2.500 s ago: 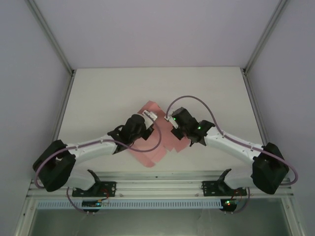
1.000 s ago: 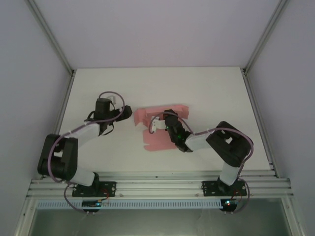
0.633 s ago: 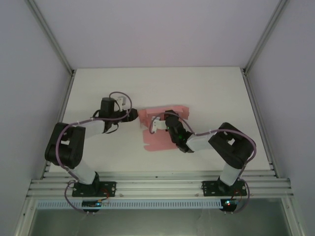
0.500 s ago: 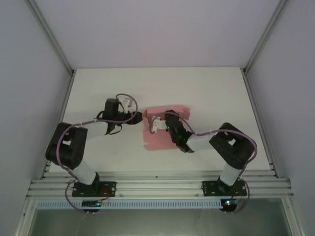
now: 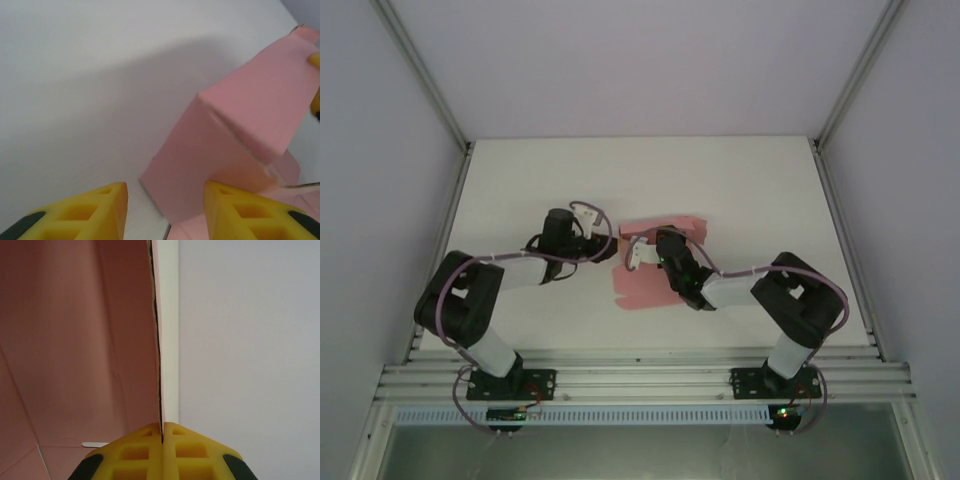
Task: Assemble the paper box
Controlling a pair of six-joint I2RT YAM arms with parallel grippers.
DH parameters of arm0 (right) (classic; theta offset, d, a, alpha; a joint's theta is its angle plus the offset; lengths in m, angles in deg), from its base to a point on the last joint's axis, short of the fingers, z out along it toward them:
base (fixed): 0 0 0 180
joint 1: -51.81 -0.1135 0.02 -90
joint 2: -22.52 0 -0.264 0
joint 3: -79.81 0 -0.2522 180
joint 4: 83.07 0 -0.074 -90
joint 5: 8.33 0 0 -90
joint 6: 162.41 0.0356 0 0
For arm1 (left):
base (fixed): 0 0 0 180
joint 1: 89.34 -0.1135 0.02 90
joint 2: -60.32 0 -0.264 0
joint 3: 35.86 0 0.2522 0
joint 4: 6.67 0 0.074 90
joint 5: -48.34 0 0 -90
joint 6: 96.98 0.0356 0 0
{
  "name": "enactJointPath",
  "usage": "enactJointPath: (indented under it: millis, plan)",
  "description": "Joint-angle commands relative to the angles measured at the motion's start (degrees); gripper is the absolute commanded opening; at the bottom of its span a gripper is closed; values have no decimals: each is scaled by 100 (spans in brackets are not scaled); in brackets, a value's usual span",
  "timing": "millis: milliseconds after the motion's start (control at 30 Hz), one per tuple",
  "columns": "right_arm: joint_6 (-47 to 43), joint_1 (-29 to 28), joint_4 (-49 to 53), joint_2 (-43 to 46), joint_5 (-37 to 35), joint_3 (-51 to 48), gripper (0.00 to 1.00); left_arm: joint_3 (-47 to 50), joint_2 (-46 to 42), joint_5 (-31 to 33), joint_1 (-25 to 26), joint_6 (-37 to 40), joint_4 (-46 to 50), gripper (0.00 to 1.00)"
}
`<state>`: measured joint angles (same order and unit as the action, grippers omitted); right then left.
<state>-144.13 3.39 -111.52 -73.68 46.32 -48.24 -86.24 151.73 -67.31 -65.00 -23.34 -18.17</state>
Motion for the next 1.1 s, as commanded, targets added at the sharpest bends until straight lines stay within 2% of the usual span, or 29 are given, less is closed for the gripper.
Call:
enactJointPath:
  millis: [0, 133, 267, 567, 767, 933, 1000, 1067]
  plan:
    - [193, -27, 161, 134, 49, -62, 0, 264, -467, 280, 71, 49, 215, 43]
    - [213, -31, 207, 150, 55, -68, 0, 549, -971, 489, 68, 206, 467, 43]
    - [224, -44, 201, 123, 45, -58, 0, 600, -1095, 473, 71, 393, 491, 43]
    - [359, -71, 369, 126, 10, -30, 0, 135, -371, -209, 147, 626, 400, 45]
    - [500, -122, 577, 146, 4, 0, 0, -63, -67, -83, 450, 701, 139, 46]
    - [614, -176, 678, 163, -26, 22, 0, -153, 103, 646, 709, 688, -55, 48]
    - [739, -202, 772, 213, -36, 28, 0, -136, 121, 1184, 801, 625, -134, 52]
    - [845, -210, 888, 244, -20, 17, 0, -133, 122, 1691, 882, 612, -187, 51]
